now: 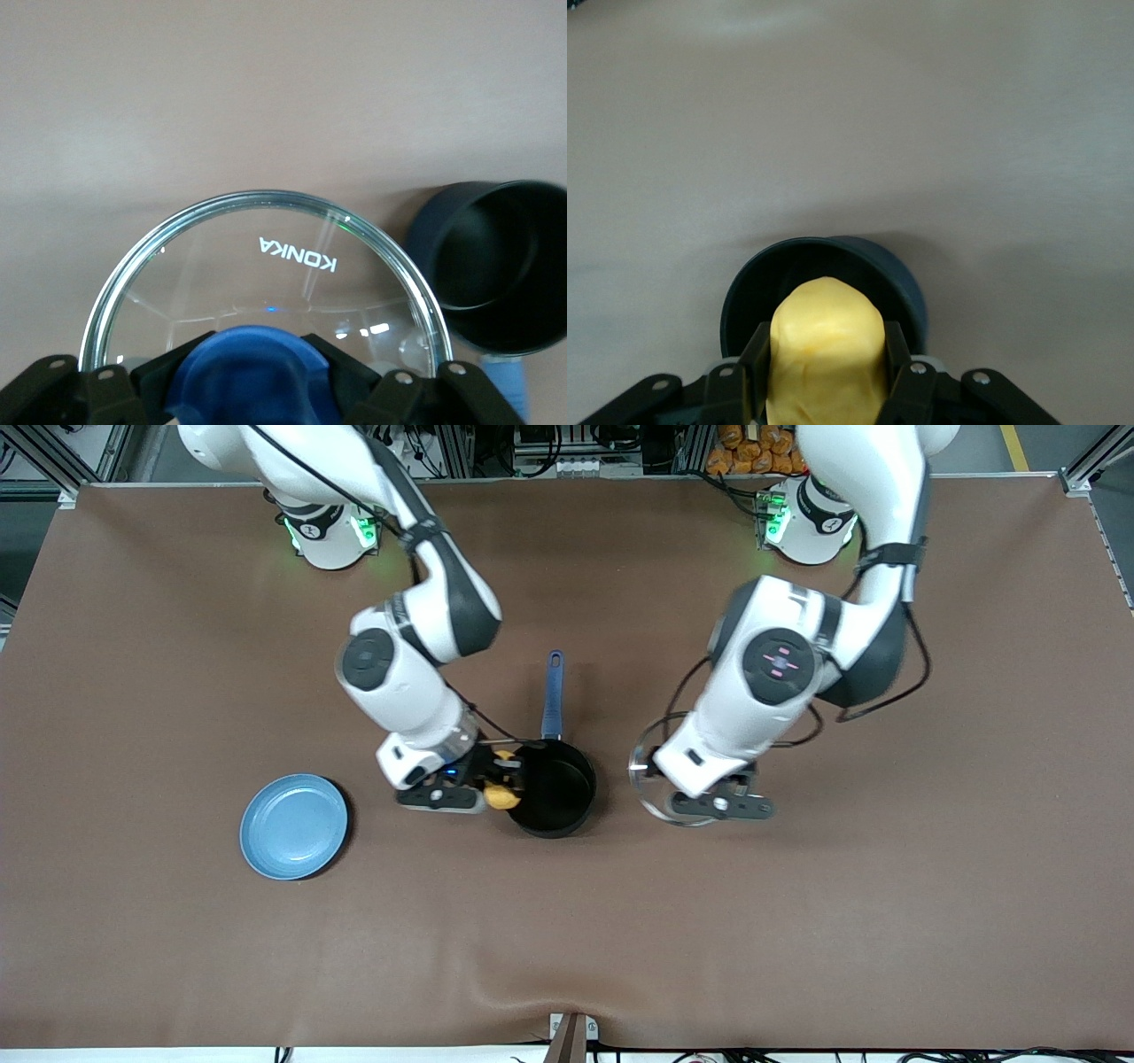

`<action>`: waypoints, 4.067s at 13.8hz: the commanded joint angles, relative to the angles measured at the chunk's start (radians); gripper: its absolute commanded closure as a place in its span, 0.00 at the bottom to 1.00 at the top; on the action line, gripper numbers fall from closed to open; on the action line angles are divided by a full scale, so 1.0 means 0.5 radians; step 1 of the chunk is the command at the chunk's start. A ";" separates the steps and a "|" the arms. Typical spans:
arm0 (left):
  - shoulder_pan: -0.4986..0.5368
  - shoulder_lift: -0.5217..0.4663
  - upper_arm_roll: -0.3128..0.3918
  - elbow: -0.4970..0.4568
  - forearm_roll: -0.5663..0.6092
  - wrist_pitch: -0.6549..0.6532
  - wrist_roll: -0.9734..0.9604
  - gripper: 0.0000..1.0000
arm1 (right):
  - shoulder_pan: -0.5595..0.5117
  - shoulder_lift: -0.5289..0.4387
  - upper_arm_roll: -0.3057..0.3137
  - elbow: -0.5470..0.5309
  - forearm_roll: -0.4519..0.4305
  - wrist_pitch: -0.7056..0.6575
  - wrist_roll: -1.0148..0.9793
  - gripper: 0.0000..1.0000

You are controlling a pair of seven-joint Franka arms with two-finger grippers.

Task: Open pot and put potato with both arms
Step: 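Drop the potato into the pot while the left gripper moves the lid aside, then set the glass lid on the table and open the left gripper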

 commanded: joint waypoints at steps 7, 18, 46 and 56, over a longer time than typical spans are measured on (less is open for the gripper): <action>0.388 -0.495 -0.011 -1.103 0.138 0.589 0.569 0.96 | 0.157 0.411 -0.033 0.227 -0.051 0.184 0.033 1.00; 0.379 -0.087 -0.017 -1.447 0.107 1.492 0.560 0.93 | 0.249 0.629 -0.033 0.215 -0.064 0.420 0.076 1.00; 0.755 -0.682 -0.191 0.086 0.307 -0.579 0.642 0.00 | 0.224 -0.319 -1.406 0.279 -0.082 -1.285 -1.033 0.00; 1.349 -0.807 -0.916 0.044 0.430 -0.542 0.130 0.00 | 0.463 -0.368 -2.017 0.295 -0.061 -1.697 -1.376 0.00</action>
